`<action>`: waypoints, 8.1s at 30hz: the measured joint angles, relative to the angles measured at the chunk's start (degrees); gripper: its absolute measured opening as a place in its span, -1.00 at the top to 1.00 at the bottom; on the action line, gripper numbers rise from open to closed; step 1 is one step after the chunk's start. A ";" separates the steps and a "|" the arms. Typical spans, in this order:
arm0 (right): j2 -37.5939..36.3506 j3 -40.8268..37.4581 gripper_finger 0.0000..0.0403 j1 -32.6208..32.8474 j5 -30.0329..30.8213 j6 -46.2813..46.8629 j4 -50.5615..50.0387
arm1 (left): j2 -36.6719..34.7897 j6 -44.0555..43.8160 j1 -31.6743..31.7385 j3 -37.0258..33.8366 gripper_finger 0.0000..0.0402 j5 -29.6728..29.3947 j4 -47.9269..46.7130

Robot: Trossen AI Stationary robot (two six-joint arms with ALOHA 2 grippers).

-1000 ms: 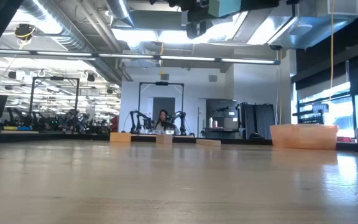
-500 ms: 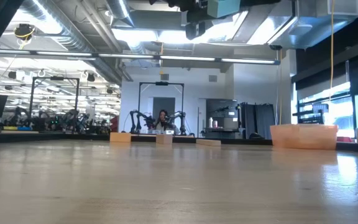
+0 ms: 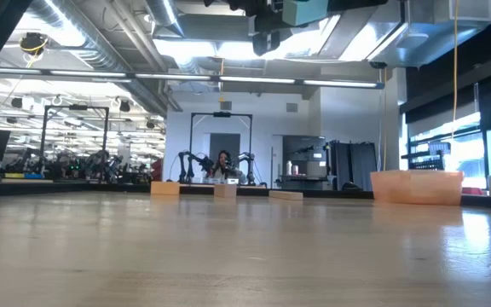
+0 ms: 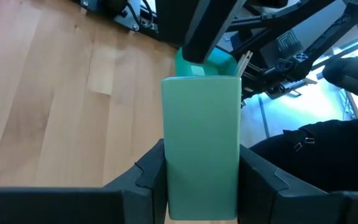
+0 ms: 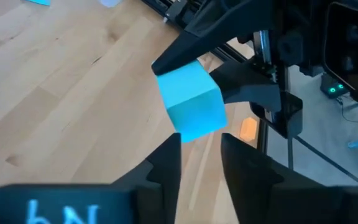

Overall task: Sort & place blocks by color
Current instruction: Put the blue block into the green bin

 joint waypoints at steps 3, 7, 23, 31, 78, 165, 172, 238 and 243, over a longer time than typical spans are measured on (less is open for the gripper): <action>0.00 0.00 0.28 0.00 0.44 1.25 0.00 | 0.00 -0.18 0.00 0.00 0.38 0.02 -0.19; 0.00 0.00 0.09 0.00 0.76 1.83 0.17 | 0.00 -0.34 0.00 0.00 0.38 -0.01 -0.21; 1.07 0.00 -0.15 0.00 -8.59 -0.93 3.69 | -0.02 -0.45 -0.26 0.00 0.38 0.02 -0.23; 4.82 0.00 -0.15 0.69 -8.52 -6.38 4.38 | -0.07 -0.48 -0.98 0.00 0.38 1.77 0.43; -2.29 3.94 0.33 4.78 1.82 17.90 -11.32 | -0.06 12.95 6.10 -0.02 0.02 -2.03 -7.11; -1.31 -11.59 0.01 47.15 -12.04 127.99 -18.27 | -0.04 25.67 3.35 0.00 0.02 -20.85 -44.05; -1.30 -3.94 0.01 47.10 9.05 127.91 -32.26 | -0.04 25.10 -5.72 -0.09 0.02 -20.14 -51.77; -1.27 -3.19 0.01 47.12 27.41 101.34 -23.85 | 14.39 -130.98 -63.42 -0.22 0.02 -47.01 -38.95; -1.27 -3.19 0.01 47.12 27.41 101.33 -23.87 | 15.02 -133.24 -63.88 -2.19 0.02 -42.98 -36.35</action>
